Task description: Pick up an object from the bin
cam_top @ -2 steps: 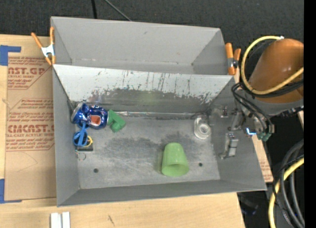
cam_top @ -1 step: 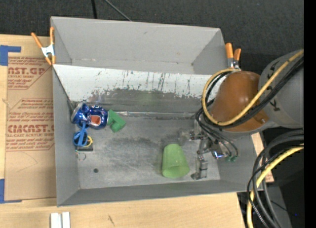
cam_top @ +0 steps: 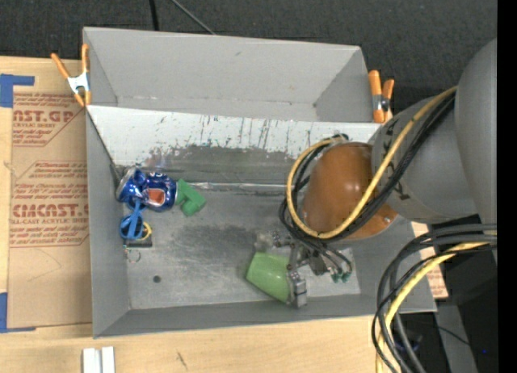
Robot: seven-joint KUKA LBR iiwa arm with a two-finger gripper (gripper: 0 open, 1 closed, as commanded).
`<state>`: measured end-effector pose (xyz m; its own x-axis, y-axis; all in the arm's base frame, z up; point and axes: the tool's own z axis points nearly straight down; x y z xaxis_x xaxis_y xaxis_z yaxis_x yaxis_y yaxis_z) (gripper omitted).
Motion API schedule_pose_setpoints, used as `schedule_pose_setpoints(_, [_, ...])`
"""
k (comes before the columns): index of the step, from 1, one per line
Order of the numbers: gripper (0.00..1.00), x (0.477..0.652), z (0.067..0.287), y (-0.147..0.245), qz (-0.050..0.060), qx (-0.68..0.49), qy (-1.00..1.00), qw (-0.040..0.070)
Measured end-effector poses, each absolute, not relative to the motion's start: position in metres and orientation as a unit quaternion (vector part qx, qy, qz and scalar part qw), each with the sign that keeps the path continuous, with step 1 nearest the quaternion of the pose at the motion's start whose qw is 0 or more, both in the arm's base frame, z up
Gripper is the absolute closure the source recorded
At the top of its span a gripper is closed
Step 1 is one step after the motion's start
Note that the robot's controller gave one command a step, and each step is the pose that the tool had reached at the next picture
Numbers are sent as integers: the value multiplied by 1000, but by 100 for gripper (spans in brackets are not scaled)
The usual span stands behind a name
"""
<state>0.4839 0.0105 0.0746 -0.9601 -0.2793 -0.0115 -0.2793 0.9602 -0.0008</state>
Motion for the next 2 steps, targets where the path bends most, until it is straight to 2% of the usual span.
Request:
schedule_pose_setpoints(1, [100,483,76,7,-1,-138,990,3])
schedule_pose_setpoints(2, [100,531,293,20,-1,-119,993,6])
